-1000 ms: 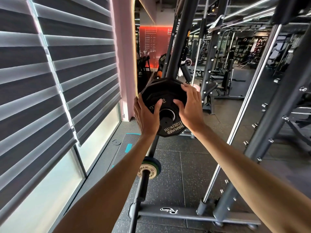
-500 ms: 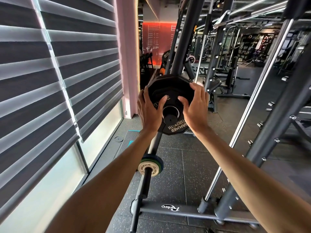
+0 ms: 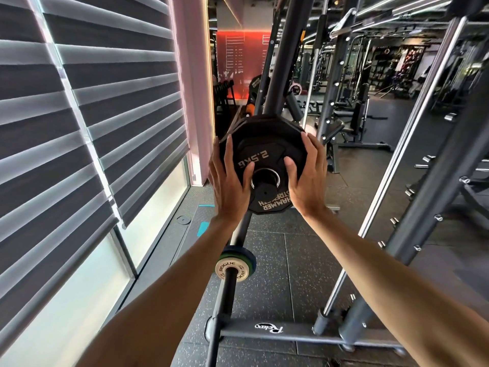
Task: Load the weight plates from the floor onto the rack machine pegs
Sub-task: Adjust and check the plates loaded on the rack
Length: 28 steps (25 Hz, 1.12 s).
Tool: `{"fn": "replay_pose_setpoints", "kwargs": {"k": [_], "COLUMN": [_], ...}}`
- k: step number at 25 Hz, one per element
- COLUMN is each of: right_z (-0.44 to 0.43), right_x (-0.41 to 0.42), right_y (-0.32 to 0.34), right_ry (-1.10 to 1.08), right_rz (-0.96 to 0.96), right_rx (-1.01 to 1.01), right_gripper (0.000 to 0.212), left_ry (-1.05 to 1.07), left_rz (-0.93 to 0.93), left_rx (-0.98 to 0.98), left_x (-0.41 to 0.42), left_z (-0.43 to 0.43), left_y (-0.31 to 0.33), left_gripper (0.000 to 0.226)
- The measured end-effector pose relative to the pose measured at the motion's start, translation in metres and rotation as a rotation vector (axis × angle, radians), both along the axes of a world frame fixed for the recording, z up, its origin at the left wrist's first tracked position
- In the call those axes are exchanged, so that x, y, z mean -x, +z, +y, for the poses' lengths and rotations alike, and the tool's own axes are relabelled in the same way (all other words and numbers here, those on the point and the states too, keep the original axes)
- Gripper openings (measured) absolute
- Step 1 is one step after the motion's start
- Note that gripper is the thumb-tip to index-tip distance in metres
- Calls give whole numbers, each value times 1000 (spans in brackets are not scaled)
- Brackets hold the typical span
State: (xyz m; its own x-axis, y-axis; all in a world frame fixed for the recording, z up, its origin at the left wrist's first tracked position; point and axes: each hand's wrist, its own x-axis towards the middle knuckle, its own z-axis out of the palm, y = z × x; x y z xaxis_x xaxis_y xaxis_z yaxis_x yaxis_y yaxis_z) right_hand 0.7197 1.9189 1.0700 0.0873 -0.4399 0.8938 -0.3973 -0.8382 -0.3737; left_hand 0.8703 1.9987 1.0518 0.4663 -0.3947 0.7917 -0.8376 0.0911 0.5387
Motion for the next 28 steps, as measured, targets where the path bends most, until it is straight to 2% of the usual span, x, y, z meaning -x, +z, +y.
{"fn": "replay_pose_setpoints", "kwargs": {"k": [10,16,20,24,26,28], "right_z": [-32,-15,1,27,45,59], "right_x": [-11,0,-11,-63,-101,-150], "right_y": [-6,5,39,90,110,120], "right_ry": [-36,-57,-110,-5,63,140], "right_rz": [-23,101,165,205,262,379], "right_rx": [157,57,153,204,192,91], "right_gripper": [56,57,42,25,24,26], "left_ry": [78,79,121,110,169,280], "left_rz": [-56,-39,-115,-102,-85,-72], "left_rx": [70,-89,-101,-53,-179,-371], "left_x": [-10,-3,-12,-44,-77,-122], "left_z": [-27,-3,16,38,53,69], "left_y": [-9,5,28,67,86,97], "left_gripper": [64,68,56,36,27,27]}}
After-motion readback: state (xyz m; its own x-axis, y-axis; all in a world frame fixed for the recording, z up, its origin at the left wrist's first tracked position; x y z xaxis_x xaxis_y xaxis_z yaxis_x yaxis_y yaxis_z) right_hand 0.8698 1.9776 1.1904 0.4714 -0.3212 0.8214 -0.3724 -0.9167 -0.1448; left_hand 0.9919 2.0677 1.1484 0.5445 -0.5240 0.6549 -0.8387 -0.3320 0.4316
